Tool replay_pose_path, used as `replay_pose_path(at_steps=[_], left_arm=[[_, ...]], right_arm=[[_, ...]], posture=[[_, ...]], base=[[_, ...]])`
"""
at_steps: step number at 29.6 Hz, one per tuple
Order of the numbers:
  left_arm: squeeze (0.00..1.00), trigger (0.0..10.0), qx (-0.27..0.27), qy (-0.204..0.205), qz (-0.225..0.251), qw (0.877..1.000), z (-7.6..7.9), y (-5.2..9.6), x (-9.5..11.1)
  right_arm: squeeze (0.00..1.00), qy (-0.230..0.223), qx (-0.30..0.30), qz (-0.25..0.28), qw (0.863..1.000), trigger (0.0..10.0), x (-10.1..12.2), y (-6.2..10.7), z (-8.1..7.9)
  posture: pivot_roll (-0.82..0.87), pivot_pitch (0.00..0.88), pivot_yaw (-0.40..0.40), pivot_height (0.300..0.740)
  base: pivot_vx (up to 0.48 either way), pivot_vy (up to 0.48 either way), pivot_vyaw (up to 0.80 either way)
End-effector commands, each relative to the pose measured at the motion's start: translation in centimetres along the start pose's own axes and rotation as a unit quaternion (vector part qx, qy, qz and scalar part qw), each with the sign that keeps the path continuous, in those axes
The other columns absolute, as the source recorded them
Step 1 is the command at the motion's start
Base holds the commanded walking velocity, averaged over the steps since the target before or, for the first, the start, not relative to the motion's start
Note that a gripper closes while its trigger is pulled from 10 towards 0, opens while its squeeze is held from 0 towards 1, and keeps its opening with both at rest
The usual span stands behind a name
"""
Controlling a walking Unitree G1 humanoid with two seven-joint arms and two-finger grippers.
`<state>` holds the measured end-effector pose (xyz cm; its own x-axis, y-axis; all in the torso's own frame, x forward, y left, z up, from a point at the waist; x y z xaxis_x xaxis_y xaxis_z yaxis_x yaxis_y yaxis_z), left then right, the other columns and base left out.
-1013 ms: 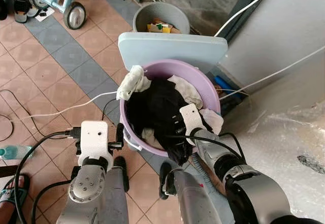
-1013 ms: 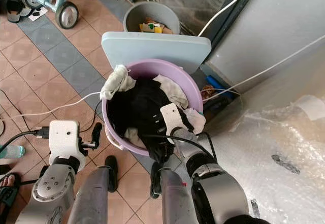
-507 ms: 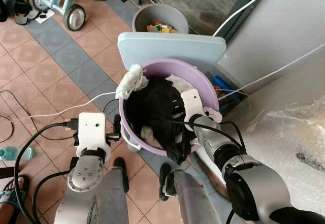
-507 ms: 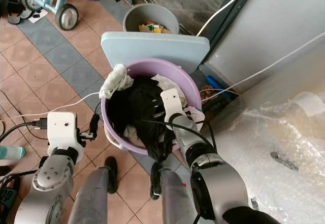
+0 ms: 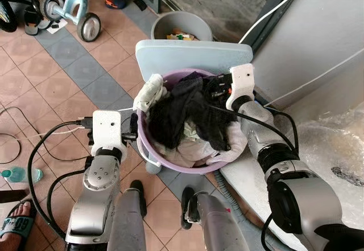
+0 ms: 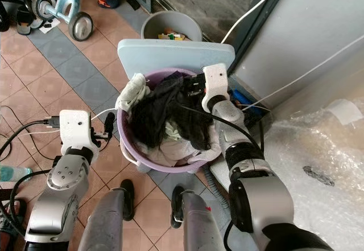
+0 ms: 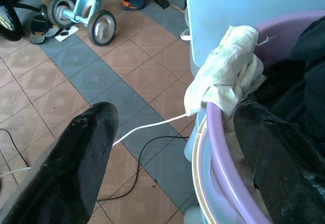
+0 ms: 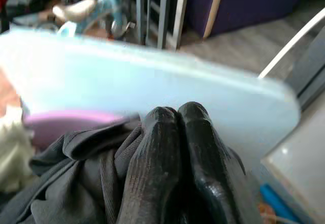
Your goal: Clothes washing
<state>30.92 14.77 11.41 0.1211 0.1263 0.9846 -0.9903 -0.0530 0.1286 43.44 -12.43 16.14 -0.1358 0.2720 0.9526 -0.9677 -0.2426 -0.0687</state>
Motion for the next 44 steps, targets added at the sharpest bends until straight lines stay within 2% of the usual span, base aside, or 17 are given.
replay_pose_path(at_steps=[1,5,6,10,12,13,19,20,21,22,25,28,31,34,36,42,44], left_arm=[[0.00,10.0,0.000,0.003,-0.006,1.000,-0.2,-0.1,-0.7],[0.00,10.0,-0.006,0.016,0.000,1.000,0.4,-0.8,-0.7],[0.00,10.0,-0.009,0.017,0.001,1.000,1.1,-1.4,-0.5],[0.00,10.0,-0.015,0.021,0.001,1.000,1.8,-2.5,-0.3],[0.00,10.0,-0.028,0.015,0.015,0.999,2.5,-2.8,0.5],[0.00,10.0,-0.037,0.013,0.023,0.999,2.8,-2.9,0.9],[0.00,10.0,-0.029,0.010,0.007,0.999,2.1,-2.4,-0.8],[0.00,10.0,-0.030,0.011,0.005,0.999,2.2,-2.2,-1.2],[0.00,10.0,-0.030,0.012,0.004,0.999,2.2,-2.2,-1.2],[0.00,10.0,-0.030,0.015,0.003,0.999,2.3,-2.2,-1.3],[0.00,10.0,-0.033,0.020,0.001,0.999,2.6,-2.2,-1.4],[0.00,10.0,-0.063,0.023,0.013,0.998,3.4,-2.1,-0.8],[0.00,10.0,-0.054,0.029,0.013,0.998,2.9,-2.1,-0.8],[0.00,10.0,-0.022,0.005,-0.005,1.000,2.1,-2.3,-1.8],[0.00,10.0,-0.024,0.006,-0.009,1.000,2.2,-2.3,-2.0],[0.00,10.0,-0.030,0.009,-0.006,0.999,2.8,-2.5,-1.9],[0.00,10.0,-0.026,0.010,-0.006,1.000,2.7,-2.5,-1.8]], right_arm=[[0.00,-0.009,-0.022,0.039,0.999,0.0,1.4,0.5,1.1],[0.00,-0.049,-0.040,0.093,0.994,0.0,3.7,2.3,2.3],[0.00,-0.062,-0.038,0.107,0.992,0.0,4.3,3.6,2.5],[0.00,-0.076,-0.038,0.095,0.992,0.0,3.7,4.6,2.2],[0.00,-0.044,0.010,0.122,0.992,0.0,5.3,5.4,1.4],[0.00,-0.005,0.045,0.137,0.990,0.0,6.1,6.1,0.7],[0.00,0.010,0.077,0.118,0.990,0.0,6.3,7.4,0.2],[0.00,0.017,0.084,0.115,0.990,0.4,6.0,7.7,-0.3],[0.00,0.020,0.084,0.111,0.990,3.6,5.8,7.8,-0.5],[0.00,0.024,0.083,0.105,0.991,10.0,5.5,7.9,-0.8],[0.00,0.024,0.078,0.095,0.992,10.0,5.0,8.1,-1.3],[0.00,0.006,0.026,0.069,0.997,10.0,4.2,8.5,-1.3],[0.00,-0.015,-0.014,0.055,0.998,10.0,3.9,8.8,-0.9],[0.00,-0.014,-0.046,0.051,0.998,10.0,3.7,8.9,-0.4],[0.00,-0.019,-0.061,0.049,0.997,10.0,3.8,8.7,-0.2],[0.00,-0.006,-0.043,0.057,0.997,10.0,4.4,8.0,-0.4],[0.00,-0.019,-0.038,0.060,0.997,10.0,4.6,7.8,-0.5]], posture=[[0.10,0.109,-0.065,0.740],[0.07,0.068,-0.036,0.740],[0.05,0.061,-0.026,0.740],[0.04,0.059,0.014,0.740],[0.04,0.073,0.030,0.740],[0.03,0.071,0.034,0.740],[0.01,0.051,0.031,0.740],[0.01,0.049,0.029,0.740],[0.01,0.047,0.028,0.740],[0.01,0.049,0.029,0.740],[0.00,0.051,0.034,0.740],[0.01,0.070,0.043,0.740],[0.01,0.074,0.048,0.740],[0.00,0.081,0.052,0.740],[-0.01,0.084,0.052,0.740],[0.00,0.091,0.035,0.740],[0.00,0.091,0.031,0.740]], base=[[0.000,0.000,0.00],[0.000,0.000,0.00],[0.000,0.000,0.00],[0.000,0.000,0.00],[0.000,0.000,0.00],[0.000,0.000,0.00],[0.000,0.000,0.00],[0.000,0.000,0.00],[0.000,0.000,0.00],[0.000,0.000,0.00],[0.000,0.000,0.00],[0.000,0.000,-0.45],[0.000,0.000,-0.80],[0.000,0.000,-0.80],[0.000,0.000,-0.80],[-0.084,0.000,-0.27],[-0.251,0.000,0.00]])
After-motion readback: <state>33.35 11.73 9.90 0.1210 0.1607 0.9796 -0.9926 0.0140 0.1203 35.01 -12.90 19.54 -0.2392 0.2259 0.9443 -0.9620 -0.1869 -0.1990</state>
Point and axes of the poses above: a point about 5 cm out from each wrist's last joint towards the gripper, its own y axis pointing back from the gripper into the wrist, its own x axis along the axis of the wrist's last joint, z = x × y, the point moved 5 cm from there along -y, pointing out of the wrist towards the gripper, and after that the axes turned 13 degrees about y, right-handed, at the moved point
